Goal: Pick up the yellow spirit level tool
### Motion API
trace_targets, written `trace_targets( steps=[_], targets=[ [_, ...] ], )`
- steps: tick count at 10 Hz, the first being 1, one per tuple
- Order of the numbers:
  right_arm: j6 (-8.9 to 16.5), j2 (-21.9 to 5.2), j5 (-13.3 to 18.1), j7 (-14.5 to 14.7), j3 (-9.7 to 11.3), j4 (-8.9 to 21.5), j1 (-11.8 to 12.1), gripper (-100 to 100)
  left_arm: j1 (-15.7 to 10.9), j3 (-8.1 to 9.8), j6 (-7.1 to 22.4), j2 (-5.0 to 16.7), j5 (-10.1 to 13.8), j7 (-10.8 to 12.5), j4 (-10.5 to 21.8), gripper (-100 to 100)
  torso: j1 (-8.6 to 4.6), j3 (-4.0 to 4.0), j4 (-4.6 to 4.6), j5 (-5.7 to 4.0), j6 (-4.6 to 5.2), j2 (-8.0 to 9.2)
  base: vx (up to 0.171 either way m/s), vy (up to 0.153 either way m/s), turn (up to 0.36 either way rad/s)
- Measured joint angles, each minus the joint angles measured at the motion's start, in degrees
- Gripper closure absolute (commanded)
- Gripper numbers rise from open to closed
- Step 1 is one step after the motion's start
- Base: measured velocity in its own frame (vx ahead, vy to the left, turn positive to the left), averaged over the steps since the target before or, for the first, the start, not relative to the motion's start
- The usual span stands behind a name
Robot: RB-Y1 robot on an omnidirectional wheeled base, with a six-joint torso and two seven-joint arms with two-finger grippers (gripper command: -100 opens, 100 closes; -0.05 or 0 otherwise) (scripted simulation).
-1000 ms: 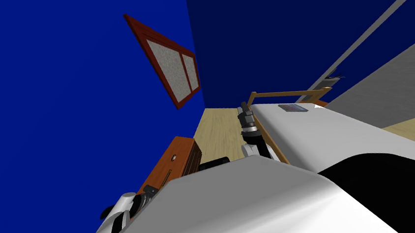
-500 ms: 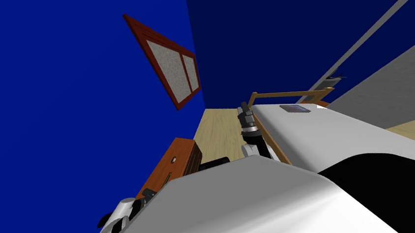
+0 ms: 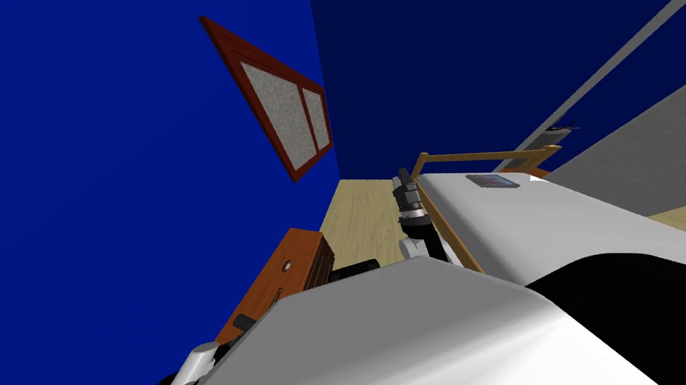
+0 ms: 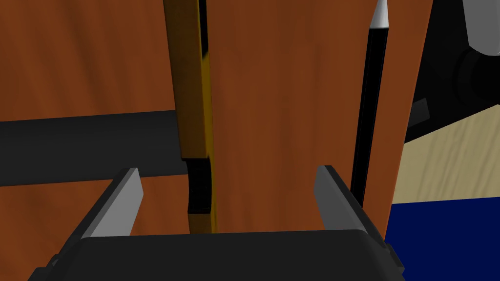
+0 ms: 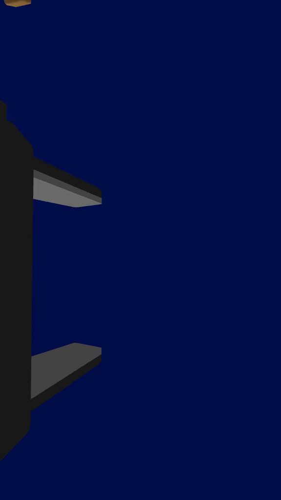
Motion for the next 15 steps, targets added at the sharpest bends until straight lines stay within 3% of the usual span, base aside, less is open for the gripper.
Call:
trace_targets(
  steps=[4,5,6,7,9,11,15],
  targets=[
    [0.0,0.0,0.0,0.0,0.0,0.0,0.0,0,-0.03,0.0,-0.01,0.07,0.01,0.05,-0.01,100,0.01,0.04,0.01,0.05,-0.01,0.07,0.0,0.0,0.0],
    [0.0,0.0,0.0,0.0,0.0,0.0,0.0,0,-0.03,0.0,0.0,0.07,0.0,0.05,-0.01,0,0.0,0.05,0.02,0.05,-0.01,0.08,0.0,0.0,0.0],
    [0.0,0.0,0.0,0.0,0.0,0.0,0.0,0,-0.03,0.0,0.0,0.07,0.0,0.05,-0.01,100,0.0,0.05,0.02,0.05,-0.02,0.08,-0.003,0.013,-0.041],
    [0.0,0.0,0.0,0.0,0.0,0.0,0.0,0,-1.35,-0.97,-0.38,0.96,0.59,-0.08,2.09,100,0.06,0.05,0.06,0.06,0.07,0.05,-0.022,0.016,-0.048],
    [0.0,0.0,0.0,0.0,0.0,0.0,-0.01,0,-2.89,-3.9,0.16,1.81,1.13,2.5,1.67,100,0.08,0.11,0.08,0.08,0.06,0.15,-0.044,0.003,-0.008],
    [0.0,0.0,0.0,0.0,0.0,0.0,-0.01,0,-5.36,-5.29,-0.67,3.35,2.05,2.27,5.27,100,0.05,0.11,0.06,0.09,0.01,0.18,-0.056,-0.017,0.006],
    [0.0,0.0,0.0,0.0,0.0,0.0,-0.01,0,-8.47,-9.31,-0.74,5.5,3.54,4.45,7.92,100,0.04,0.12,0.04,0.1,-0.02,0.22,-0.057,-0.009,0.001]
  ],
)
